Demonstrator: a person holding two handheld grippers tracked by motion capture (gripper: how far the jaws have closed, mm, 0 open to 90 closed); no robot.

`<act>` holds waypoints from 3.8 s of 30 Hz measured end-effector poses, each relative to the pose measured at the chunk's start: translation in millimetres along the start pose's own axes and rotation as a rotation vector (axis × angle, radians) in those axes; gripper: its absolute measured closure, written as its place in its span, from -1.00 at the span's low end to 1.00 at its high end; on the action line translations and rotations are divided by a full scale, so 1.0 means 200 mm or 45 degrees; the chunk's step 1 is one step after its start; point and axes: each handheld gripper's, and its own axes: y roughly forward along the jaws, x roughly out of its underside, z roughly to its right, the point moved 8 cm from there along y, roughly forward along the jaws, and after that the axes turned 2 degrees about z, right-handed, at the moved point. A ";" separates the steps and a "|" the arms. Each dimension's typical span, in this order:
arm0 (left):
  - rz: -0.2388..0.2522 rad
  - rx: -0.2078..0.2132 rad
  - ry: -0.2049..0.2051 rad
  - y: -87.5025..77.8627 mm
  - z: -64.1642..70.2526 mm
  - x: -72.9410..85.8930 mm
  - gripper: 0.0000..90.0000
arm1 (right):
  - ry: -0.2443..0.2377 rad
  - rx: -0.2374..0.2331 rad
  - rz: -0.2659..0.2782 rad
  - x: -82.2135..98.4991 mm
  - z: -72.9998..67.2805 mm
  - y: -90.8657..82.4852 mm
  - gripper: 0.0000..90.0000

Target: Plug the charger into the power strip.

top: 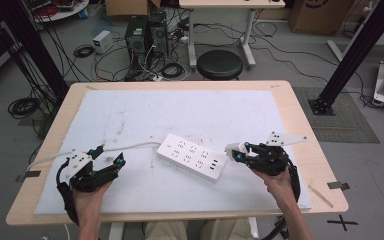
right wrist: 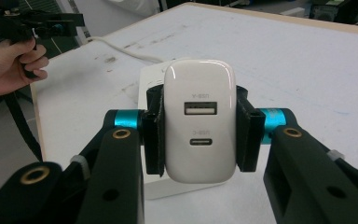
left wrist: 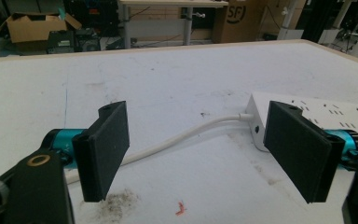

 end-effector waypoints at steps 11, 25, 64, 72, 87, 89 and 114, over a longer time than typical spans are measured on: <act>0.047 0.036 0.018 0.01 0.02 -0.01 -0.50 | -0.028 -0.006 -0.045 -0.05 0.00 0.04 0.40; 0.048 0.052 0.031 -0.01 0.06 -0.01 -0.47 | -0.071 -0.056 -0.251 -0.12 -0.02 0.17 0.40; 0.043 0.063 0.031 0.01 0.07 -0.01 -0.43 | -0.144 -0.066 -0.564 -0.25 -0.02 0.41 0.40; 0.044 0.065 0.028 0.01 0.07 -0.01 -0.42 | -0.143 -0.073 -0.573 -0.25 -0.03 0.43 0.40; 0.044 0.063 0.024 -0.01 0.06 0.00 -0.40 | -0.243 -0.051 -0.764 -0.19 -0.08 0.49 0.40; 0.041 0.064 0.021 -0.01 0.06 0.00 -0.40 | -0.260 -0.042 -0.792 -0.18 -0.09 0.50 0.40; 0.037 0.066 0.005 -0.01 0.06 0.03 -0.39 | -0.305 0.022 -0.922 -0.11 -0.07 0.54 0.40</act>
